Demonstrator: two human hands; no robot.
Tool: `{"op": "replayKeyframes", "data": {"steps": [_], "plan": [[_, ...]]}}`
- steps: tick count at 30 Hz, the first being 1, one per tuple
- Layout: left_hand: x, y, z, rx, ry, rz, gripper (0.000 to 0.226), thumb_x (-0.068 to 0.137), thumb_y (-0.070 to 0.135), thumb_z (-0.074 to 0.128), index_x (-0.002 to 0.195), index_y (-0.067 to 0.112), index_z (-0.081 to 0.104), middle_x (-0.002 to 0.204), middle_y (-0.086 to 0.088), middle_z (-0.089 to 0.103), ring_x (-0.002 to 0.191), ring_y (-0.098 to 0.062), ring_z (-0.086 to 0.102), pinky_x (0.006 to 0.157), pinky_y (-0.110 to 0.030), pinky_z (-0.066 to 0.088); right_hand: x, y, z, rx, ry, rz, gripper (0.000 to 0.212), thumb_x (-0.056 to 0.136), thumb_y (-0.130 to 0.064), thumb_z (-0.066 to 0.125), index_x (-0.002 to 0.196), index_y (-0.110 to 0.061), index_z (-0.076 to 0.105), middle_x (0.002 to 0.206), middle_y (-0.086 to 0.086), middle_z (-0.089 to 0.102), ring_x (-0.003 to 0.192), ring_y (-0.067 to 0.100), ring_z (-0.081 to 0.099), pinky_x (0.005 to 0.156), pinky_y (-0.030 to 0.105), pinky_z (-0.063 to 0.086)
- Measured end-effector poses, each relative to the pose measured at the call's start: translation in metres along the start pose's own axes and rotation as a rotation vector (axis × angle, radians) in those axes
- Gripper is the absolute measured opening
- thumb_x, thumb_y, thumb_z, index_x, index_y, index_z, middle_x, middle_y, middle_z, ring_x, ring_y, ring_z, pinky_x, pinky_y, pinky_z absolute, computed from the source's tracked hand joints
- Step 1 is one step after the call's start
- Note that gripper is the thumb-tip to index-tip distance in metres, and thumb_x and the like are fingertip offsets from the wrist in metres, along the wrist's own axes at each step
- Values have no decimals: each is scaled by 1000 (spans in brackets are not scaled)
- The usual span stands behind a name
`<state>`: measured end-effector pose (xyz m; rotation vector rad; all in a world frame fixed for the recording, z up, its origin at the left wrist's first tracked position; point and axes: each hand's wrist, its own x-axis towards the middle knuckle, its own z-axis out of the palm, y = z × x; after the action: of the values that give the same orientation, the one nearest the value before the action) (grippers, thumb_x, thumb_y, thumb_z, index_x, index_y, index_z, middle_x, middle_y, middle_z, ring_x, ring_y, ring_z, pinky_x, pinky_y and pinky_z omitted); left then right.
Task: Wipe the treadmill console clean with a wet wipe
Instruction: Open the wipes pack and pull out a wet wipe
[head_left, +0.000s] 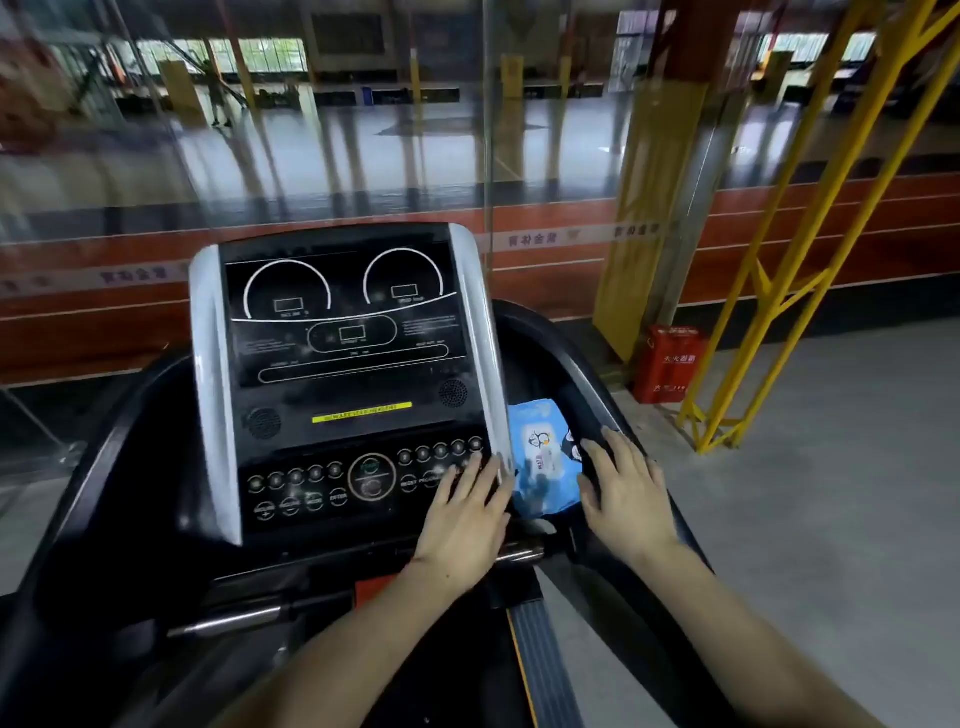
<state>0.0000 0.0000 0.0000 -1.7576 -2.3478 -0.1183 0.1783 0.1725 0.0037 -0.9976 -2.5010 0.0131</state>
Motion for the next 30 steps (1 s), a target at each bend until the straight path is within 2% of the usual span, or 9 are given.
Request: {"op": "replayKeyframes", "data": {"steps": [4,7,9,11,14,17,19,24,30], "plan": [[48,17,8,14,-106,74,51,92,29,72,140,17,61,146,-9,60,137,-31,54,114,-45,45,35,31,6,12,-1,18,49,92,-24,70,139,-16,59,151,14,54,141,34,47,104,52,46],[76,28,26,94,-206,127,62,73,25,88,131,16,67,132,-7,68,121,-28,64,104,-39,53,54,51,17,28,-44,37,50,93,-24,67,142,-17,57,150,12,54,140,33,49,103,52,47],[90,35,37,123,-238,156,68,66,25,92,129,16,68,131,-8,68,119,-27,65,103,-38,52,61,64,25,39,-50,37,53,95,-23,66,146,-17,55,151,12,54,140,35,50,102,54,48],[102,42,42,182,-281,188,67,74,24,86,136,15,63,141,-12,63,127,-30,62,108,-42,48,66,75,33,52,-64,43,55,95,-23,68,148,-16,54,151,12,54,138,35,52,99,54,50],[120,45,46,313,-292,168,80,83,19,76,153,10,38,160,-19,38,143,-35,42,118,-49,34,70,85,49,79,-66,45,61,98,-24,65,156,-18,45,153,9,53,129,34,59,96,52,52],[136,39,51,396,-277,126,93,83,21,76,158,10,22,163,-20,23,146,-38,30,121,-52,23,70,88,65,135,-51,50,63,103,-28,58,161,-23,35,155,4,50,123,28,61,97,48,49],[143,37,53,387,-299,121,97,86,28,76,161,16,15,165,-19,17,146,-36,28,119,-51,25,71,91,71,170,-25,54,62,102,-27,59,160,-22,37,153,5,51,120,29,64,95,48,50],[147,31,70,388,-240,198,72,108,50,37,164,24,-2,166,-17,11,146,-35,26,117,-49,28,70,96,77,264,10,36,61,102,-27,60,159,-23,38,153,7,50,120,34,64,88,49,59],[148,34,68,368,-204,163,69,106,53,40,163,27,11,163,-15,18,142,-36,31,116,-49,29,69,97,79,265,20,26,61,104,-30,58,161,-25,35,155,8,50,122,34,64,89,48,60]]}}
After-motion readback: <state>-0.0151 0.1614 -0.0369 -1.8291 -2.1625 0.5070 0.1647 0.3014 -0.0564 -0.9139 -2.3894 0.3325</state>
